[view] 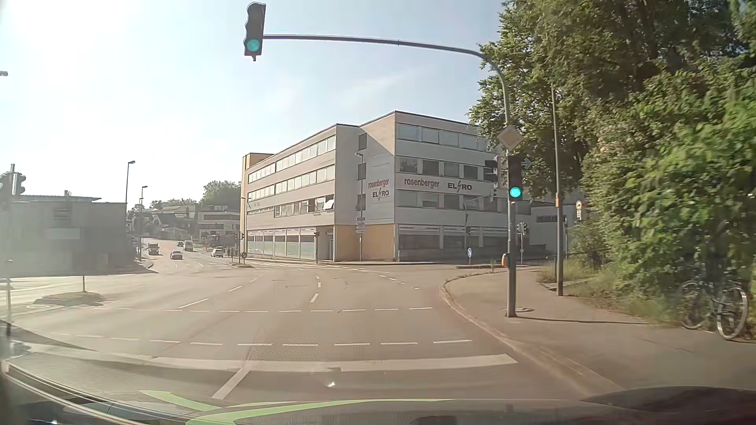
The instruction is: Follow the waypoints while adhering to traffic rules and regulations
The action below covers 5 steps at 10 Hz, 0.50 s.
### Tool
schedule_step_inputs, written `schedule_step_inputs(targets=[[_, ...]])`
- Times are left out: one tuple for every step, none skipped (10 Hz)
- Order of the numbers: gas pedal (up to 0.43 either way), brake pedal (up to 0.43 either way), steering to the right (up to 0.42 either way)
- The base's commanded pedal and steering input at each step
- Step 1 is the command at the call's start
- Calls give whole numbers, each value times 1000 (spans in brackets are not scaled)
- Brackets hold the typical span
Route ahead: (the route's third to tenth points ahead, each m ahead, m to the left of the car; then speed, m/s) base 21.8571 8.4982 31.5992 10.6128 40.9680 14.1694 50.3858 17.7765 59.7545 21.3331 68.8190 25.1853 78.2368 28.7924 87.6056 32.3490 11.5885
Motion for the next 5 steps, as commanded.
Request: schedule_step_inputs(targets=[[59,0,-34],[59,0,-34],[67,0,-34],[67,0,-34],[67,0,-35]])
